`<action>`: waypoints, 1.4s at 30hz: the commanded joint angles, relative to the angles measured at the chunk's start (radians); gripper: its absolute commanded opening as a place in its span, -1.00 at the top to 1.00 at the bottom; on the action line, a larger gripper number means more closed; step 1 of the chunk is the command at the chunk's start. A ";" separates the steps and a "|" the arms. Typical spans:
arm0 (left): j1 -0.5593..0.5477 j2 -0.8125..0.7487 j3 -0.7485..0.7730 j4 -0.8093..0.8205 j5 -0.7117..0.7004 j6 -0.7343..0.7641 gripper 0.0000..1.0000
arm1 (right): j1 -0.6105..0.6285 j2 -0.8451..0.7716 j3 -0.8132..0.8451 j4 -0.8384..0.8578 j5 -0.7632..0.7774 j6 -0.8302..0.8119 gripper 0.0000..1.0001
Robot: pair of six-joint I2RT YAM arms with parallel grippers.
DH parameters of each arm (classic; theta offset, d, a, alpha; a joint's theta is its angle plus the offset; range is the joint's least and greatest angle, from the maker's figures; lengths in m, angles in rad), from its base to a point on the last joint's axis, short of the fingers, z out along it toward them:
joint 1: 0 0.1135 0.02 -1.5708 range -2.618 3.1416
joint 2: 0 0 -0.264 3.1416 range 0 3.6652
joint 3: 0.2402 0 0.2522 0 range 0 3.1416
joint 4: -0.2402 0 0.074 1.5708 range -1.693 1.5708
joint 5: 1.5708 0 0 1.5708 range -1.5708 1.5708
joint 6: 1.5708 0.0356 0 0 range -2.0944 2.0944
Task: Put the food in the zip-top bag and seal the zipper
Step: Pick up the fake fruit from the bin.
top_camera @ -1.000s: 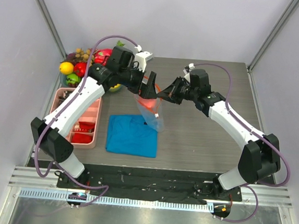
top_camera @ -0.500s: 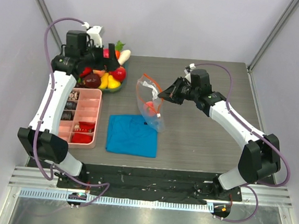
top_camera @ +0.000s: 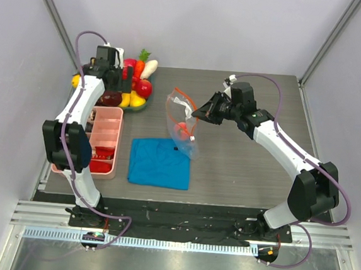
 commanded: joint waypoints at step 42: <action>-0.043 -0.058 0.220 -0.068 0.224 0.015 -0.34 | -0.007 -0.006 0.042 0.005 -0.004 -0.051 0.98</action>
